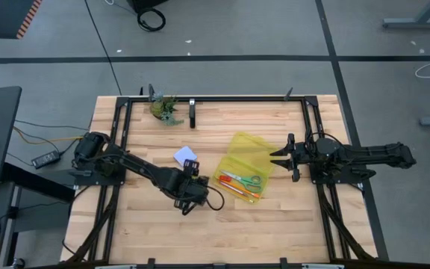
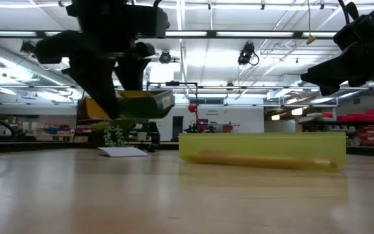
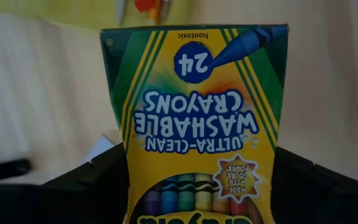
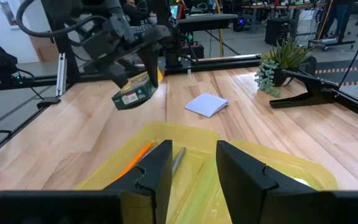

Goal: Pack school essentials
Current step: Put the yellow crayon box into the yellow supply box

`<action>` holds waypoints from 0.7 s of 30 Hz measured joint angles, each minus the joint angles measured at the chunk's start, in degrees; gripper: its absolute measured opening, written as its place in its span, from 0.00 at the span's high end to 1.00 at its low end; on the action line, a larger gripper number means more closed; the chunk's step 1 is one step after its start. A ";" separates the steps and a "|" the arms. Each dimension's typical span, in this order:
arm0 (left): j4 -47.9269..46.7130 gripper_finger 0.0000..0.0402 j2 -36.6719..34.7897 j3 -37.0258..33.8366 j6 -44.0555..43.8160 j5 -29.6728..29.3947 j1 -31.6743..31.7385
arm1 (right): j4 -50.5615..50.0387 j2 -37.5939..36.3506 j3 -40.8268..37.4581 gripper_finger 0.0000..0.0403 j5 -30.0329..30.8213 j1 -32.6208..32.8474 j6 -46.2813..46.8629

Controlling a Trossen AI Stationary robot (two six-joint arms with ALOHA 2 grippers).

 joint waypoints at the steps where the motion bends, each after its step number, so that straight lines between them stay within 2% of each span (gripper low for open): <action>1: -0.06 0.25 0.00 0.23 0.96 -0.63 0.21 | -0.01 0.01 0.00 0.67 0.00 0.00 0.00; 7: 0.74 0.25 0.00 1.36 4.78 -3.50 1.42 | -0.01 0.01 0.00 0.67 0.00 0.00 0.00; 21: 1.30 0.25 0.00 1.12 5.86 -3.58 1.21 | -0.01 0.01 0.00 0.67 0.00 0.00 0.00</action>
